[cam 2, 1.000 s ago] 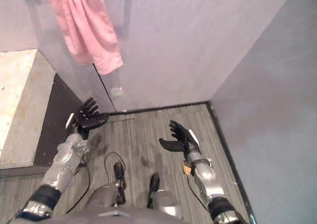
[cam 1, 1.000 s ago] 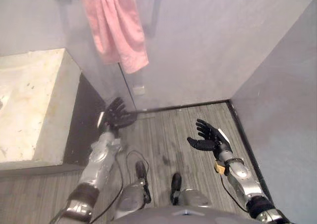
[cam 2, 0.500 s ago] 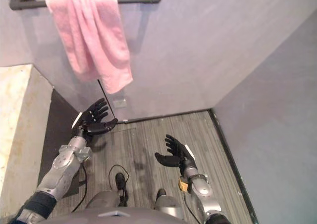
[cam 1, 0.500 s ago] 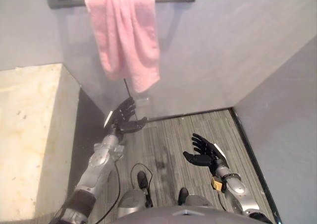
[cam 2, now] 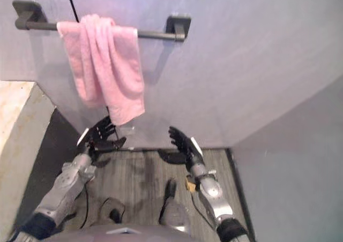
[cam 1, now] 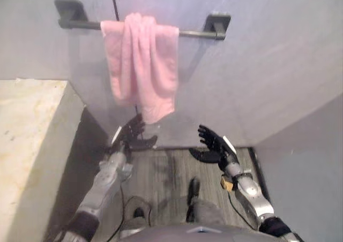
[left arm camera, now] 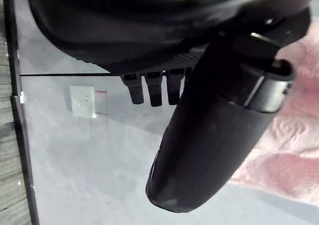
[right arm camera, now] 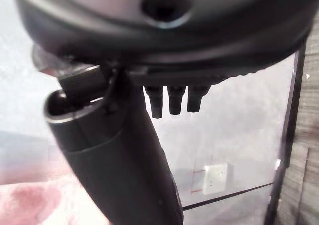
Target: Organize the bathroom.
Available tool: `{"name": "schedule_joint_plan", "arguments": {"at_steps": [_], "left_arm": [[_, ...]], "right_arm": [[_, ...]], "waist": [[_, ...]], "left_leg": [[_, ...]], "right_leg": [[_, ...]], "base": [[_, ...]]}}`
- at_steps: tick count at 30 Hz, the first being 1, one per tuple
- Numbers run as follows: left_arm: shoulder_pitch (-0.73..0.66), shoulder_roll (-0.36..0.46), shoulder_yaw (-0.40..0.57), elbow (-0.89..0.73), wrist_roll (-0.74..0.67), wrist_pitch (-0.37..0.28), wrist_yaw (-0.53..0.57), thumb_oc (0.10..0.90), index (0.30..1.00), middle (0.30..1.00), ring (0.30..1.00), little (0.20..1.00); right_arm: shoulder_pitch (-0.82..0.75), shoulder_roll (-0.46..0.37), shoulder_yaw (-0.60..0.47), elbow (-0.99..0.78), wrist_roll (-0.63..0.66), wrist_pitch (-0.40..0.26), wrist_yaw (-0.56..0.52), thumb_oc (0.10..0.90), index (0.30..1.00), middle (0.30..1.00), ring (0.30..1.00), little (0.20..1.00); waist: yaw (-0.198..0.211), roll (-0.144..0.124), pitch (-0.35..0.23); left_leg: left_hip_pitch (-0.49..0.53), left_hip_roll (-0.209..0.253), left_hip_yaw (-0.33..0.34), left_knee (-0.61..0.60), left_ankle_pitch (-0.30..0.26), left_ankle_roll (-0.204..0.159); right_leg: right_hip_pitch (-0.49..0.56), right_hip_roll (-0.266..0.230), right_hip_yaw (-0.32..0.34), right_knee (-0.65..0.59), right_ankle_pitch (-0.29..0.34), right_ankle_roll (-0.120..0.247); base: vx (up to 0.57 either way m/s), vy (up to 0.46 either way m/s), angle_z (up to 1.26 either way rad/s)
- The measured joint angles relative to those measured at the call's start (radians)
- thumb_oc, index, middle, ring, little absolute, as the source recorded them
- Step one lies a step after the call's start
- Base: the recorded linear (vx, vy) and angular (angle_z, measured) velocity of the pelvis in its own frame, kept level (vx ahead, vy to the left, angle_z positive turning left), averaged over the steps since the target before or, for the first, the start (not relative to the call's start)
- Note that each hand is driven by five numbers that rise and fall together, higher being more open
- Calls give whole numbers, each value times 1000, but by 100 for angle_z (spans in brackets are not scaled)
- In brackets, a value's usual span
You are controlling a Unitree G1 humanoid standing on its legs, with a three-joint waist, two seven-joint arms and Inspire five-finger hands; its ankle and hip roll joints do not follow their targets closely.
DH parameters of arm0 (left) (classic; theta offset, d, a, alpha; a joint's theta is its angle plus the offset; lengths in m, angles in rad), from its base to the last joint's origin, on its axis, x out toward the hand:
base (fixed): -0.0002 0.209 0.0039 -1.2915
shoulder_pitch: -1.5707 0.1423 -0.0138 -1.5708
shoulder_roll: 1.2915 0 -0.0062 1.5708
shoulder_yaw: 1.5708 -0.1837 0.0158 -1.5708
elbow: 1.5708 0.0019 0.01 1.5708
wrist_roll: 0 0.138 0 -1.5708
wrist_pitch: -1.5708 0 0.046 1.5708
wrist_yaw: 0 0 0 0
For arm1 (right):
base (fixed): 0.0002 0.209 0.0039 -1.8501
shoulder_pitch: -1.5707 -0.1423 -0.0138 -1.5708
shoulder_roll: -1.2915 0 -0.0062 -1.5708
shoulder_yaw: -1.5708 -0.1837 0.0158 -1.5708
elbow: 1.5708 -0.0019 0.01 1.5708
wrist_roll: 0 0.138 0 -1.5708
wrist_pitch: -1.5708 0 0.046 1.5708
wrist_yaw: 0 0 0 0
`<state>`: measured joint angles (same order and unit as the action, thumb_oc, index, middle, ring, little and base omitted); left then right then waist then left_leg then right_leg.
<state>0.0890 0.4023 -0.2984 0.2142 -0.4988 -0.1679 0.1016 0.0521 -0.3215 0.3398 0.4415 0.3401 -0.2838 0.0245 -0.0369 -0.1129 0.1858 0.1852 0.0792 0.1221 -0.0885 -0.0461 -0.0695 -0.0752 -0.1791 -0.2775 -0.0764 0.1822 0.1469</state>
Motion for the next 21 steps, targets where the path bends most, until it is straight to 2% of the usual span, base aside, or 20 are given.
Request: {"name": "schedule_joint_plan", "arguments": {"at_steps": [1, 2, 5, 6, 9, 12, 13, 15, 16, 21], "left_arm": [[13, -2, -2, -12, 0, 0, 0, 800, 900, 900, 900, 900], [30, -5, -1, -33, 0, 0, 11, 800, 900, 900, 900, 900], [31, -14, 0, -82, 0, -3, 66, 800, 900, 900, 900, 900], [26, -16, 0, -97, 0, -5, 81, 800, 900, 900, 900, 900], [-3, -30, 1, -118, 39, -9, 152, 800, 900, 900, 900, 900], [-10, -37, 28, -150, 91, -26, 310, 800, 900, 900, 900, 900], [-10, -37, 28, -150, 91, -26, 310, 800, 900, 900, 900, 900], [2, -39, 58, -153, 110, -25, 401, 800, 900, 900, 900, 900], [2, -39, 58, -153, 110, -25, 401, 800, 900, 900, 900, 900], [74, -56, 134, -207, 117, -23, 573, 800, 900, 900, 900, 900]], "right_arm": [[2, -2, -5, 0, 1, 0, -6, 800, 900, 900, 900, 900], [-4, -9, -9, -4, 0, 0, -16, 800, 900, 900, 900, 900], [-17, -43, -20, -70, -1, 1, -59, 800, 900, 900, 900, 900], [-21, -49, -26, -87, -2, -2, -73, 800, 900, 900, 900, 900], [-22, -69, -32, -147, -24, -7, -118, 800, 900, 900, 900, 900], [-7, -59, -25, -225, -105, -34, -164, 800, 900, 900, 900, 900], [-7, -59, -25, -225, -105, -34, -164, 800, 900, 900, 900, 900], [-5, -57, -18, -263, -132, -39, -178, 800, 900, 900, 900, 900], [-5, -57, -18, -263, -132, -39, -178, 800, 900, 900, 900, 900], [-10, -58, -25, -262, -139, -35, -262, 800, 900, 900, 900, 900]], "waist": [[4, 8, -3], [9, 24, -2], [0, 46, -1], [-6, 48, -1], [-20, 53, -1], [-18, 35, -16], [-18, 35, -16], [-3, 33, -17], [-3, 33, -17], [30, 29, -20]], "left_leg": [[-2, 18, 0, -1, -2, -2], [-2, 46, 1, -2, -3, -6], [2, 73, 32, -2, -7, -11], [5, 73, 41, -2, -11, -17], [18, 68, 49, -2, -20, -71], [33, 39, 60, -2, -31, -55], [33, 39, 60, -2, -31, -55], [31, 35, 57, -1, -33, -51], [31, 35, 57, -1, -33, -51], [18, 35, 34, -1, -33, -51]], "right_leg": [[4, 21, 3, -4, 12, -8], [8, 52, 1, -8, 24, -48], [9, 85, 5, -5, 29, -84], [9, 86, 7, -5, 32, -87], [17, 87, 10, -5, 36, -93], [25, 61, 15, -5, 38, -94], [25, 61, 15, -5, 38, -94], [24, 56, 14, -5, 38, -94], [24, 56, 14, -5, 38, -94], [24, 51, -3, -5, 37, -93]], "base": [[61, -18, 32], [29, -2, 4], [4, 3, -8], [-1, 8, -13], [0, 8, -7], [-8, 0, -9], [0, 0, 0], [0, 0, 0], [-15, -18, 3], [-11, -7, 13]]}}
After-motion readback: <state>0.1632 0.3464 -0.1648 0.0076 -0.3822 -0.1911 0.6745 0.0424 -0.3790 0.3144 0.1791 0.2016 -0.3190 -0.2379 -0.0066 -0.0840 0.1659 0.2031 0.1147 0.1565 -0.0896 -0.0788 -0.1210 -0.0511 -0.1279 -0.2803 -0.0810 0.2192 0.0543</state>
